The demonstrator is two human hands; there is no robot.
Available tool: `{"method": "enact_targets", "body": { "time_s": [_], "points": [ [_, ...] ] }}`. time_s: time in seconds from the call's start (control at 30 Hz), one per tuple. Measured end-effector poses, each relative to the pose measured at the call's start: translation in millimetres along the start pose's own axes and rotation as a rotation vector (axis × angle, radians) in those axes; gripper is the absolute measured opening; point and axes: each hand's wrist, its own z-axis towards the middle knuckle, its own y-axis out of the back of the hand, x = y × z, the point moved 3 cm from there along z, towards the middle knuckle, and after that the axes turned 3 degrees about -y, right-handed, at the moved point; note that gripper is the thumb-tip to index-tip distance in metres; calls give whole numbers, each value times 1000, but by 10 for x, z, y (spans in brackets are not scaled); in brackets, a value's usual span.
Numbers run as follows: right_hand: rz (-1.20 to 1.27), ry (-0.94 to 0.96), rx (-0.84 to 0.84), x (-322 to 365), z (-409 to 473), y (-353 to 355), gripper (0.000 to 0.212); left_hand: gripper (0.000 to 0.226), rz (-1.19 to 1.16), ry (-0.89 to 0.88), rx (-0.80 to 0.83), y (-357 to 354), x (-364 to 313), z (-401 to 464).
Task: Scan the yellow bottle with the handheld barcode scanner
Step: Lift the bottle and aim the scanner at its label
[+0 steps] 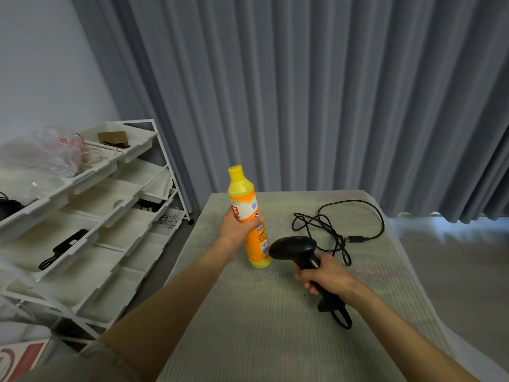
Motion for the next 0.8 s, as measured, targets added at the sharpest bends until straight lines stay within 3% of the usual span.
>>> {"method": "enact_targets", "body": {
  "time_s": [0.8],
  "points": [
    [149, 40, -127, -27, -12, 153, 48, 59, 23, -55, 28, -90, 156, 16]
  ]
}}
